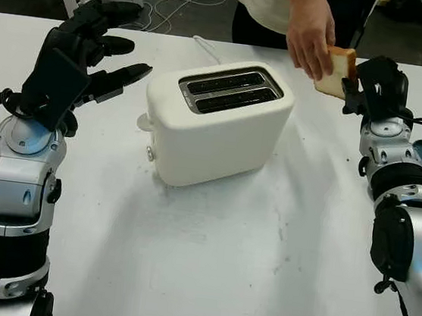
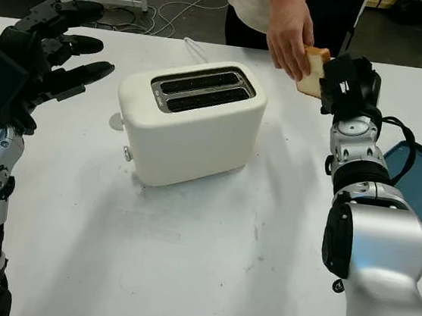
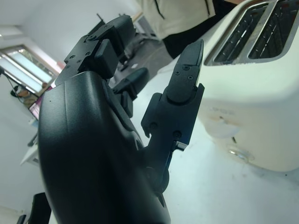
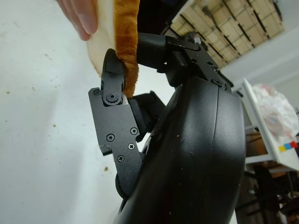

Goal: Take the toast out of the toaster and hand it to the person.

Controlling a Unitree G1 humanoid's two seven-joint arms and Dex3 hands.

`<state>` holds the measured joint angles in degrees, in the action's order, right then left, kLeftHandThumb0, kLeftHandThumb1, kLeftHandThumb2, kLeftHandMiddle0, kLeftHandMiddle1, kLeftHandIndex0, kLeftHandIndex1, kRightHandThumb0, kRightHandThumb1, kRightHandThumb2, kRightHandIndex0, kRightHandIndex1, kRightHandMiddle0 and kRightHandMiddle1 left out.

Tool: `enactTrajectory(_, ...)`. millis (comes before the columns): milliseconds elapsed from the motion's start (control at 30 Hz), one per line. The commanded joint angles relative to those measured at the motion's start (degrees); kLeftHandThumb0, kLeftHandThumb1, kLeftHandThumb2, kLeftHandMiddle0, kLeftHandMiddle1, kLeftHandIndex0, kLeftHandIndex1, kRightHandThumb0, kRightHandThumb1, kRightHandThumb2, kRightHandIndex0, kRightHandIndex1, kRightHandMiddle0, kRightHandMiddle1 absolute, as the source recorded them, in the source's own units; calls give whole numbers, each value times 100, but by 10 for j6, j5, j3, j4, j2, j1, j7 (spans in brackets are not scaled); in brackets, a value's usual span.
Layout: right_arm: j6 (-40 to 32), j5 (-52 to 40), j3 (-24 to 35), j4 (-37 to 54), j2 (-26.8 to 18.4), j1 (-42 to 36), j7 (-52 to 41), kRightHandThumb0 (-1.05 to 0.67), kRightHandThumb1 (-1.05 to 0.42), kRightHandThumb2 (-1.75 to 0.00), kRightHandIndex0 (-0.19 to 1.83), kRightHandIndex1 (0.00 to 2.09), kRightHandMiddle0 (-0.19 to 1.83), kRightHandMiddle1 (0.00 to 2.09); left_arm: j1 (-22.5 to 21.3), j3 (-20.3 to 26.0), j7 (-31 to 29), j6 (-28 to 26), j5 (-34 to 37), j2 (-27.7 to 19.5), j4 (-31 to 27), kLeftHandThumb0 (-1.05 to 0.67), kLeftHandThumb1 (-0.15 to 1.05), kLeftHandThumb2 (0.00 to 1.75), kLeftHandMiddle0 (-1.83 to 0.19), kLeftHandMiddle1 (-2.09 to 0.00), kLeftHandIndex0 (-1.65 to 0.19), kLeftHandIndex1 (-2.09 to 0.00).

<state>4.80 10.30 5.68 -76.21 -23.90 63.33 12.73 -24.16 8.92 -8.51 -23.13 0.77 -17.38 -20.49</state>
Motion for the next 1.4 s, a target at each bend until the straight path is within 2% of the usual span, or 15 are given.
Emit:
enactTrajectory(0,17,4,-4,2,2,-6,-2,-27,-92,-36,92,175,59,175,9,0,0,10,2,-1,1,-24,84,0,-20,-97,-32,-56)
enactTrajectory(133,18,-4,2,3,4,-4,-6,-27,-92,-37,88,175,53,175,9,0,-1,8,4,0,1,-24,84,0,-20,-97,-32,-56)
enactTrajectory(367,42,-1,-2,6,5,-5,-11,-25,-92,-38,86,175,58,175,9,-1,0,9,2,-1,2,-24,84,0,-20,-97,-32,-57)
enactTrajectory(400,47,3,-6,6,6,-6,-7,-26,-92,-38,86,175,59,175,8,-1,0,8,2,-1,1,-24,84,0,-20,-98,-32,-57)
enactTrajectory(433,49,6,-9,7,6,-7,-4,-36,-92,-35,86,174,62,171,8,-1,-1,8,3,-1,1,-26,84,0,-20,-98,-32,-57)
enactTrajectory(467,49,10,-13,7,6,-7,-2,-41,-92,-33,84,174,66,160,8,0,-1,8,4,-1,2,-26,84,0,-20,-98,-32,-57)
enactTrajectory(500,44,11,-17,7,5,-5,-11,-43,-92,-30,78,149,66,127,8,0,-1,8,5,0,2,-26,84,0,-20,-98,-32,-57)
enactTrajectory(533,39,16,-26,9,3,-3,-27,-50,-92,-30,63,89,58,68,8,0,-1,8,5,0,2,-25,84,0,-20,-98,-31,-57)
enactTrajectory(567,34,21,-36,11,1,-1,-42,-54,-92,-32,58,55,52,38,8,0,-1,8,5,0,1,-25,84,0,-19,-98,-31,-57)
enactTrajectory(633,34,29,-50,20,-1,0,-65,-61,-92,-31,42,14,34,8,9,1,-1,5,5,0,0,-25,84,0,-19,-98,-31,-58)
enactTrajectory(800,61,33,-65,52,-4,-15,-72,-58,-92,-31,19,0,15,0,11,1,-2,8,3,-3,1,-25,85,0,-19,-98,-31,-58)
enactTrajectory(967,95,34,-67,111,-3,-52,-48,-57,-92,-29,30,5,13,0,14,3,-4,13,3,-5,1,-25,85,1,-19,-98,-31,-58)
enactTrajectory(1033,112,29,-61,151,-2,-82,-44,-59,-92,-30,20,1,11,0,17,5,-3,15,3,-6,0,-26,85,0,-19,-97,-31,-58)
enactTrajectory(1200,111,6,-47,316,17,-203,-52,-62,-92,-31,14,0,11,0,44,18,4,41,7,3,-9,-30,85,1,-21,-97,-31,-57)
enactTrajectory(1367,65,-31,-34,529,56,-350,-74,-62,-92,-38,11,1,12,1,90,43,10,6,50,31,-59,-30,87,1,-17,-92,-27,-54)
